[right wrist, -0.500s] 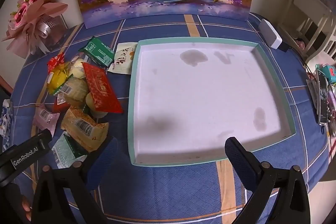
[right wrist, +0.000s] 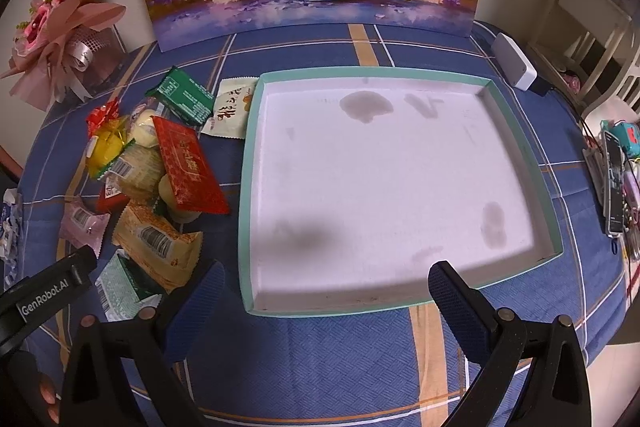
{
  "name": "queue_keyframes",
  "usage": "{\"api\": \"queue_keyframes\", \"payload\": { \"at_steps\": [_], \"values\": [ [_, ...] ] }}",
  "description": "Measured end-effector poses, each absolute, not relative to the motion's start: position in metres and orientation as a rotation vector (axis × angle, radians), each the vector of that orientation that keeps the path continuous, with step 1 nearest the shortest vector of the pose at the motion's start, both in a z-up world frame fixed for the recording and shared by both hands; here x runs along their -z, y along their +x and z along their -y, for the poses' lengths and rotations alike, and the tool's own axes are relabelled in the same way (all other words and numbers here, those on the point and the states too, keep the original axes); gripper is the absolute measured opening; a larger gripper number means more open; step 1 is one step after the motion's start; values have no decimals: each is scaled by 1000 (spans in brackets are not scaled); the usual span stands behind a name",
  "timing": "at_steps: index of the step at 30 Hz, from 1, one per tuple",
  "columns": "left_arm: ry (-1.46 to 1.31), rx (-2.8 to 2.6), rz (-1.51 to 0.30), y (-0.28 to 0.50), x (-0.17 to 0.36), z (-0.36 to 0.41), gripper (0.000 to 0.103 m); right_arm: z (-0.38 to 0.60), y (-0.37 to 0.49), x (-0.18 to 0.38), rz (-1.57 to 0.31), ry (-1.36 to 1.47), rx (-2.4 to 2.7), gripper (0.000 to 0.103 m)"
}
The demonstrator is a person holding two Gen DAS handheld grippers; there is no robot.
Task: Organize snacks
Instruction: 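Move both grippers toward the snack pile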
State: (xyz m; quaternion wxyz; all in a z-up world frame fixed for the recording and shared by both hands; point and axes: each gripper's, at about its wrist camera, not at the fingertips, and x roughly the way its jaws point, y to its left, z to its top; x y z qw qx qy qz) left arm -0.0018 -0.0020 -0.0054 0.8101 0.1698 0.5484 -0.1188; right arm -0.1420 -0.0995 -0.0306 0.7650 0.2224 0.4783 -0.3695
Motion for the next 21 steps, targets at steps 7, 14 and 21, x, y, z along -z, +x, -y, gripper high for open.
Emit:
{"api": "queue_keyframes", "payload": {
  "at_steps": [7,14,21],
  "values": [
    [359,255,-1174,-2,5,3,103,99,-141,31,-1045,485,804,103],
    [356,264,-1182,-1,6,2,103,100,-141,32,-1051,485,801,103],
    [353,268,-1194,0,6,2,103,100,-141,32,-1053,485,801,103]
  ]
}}
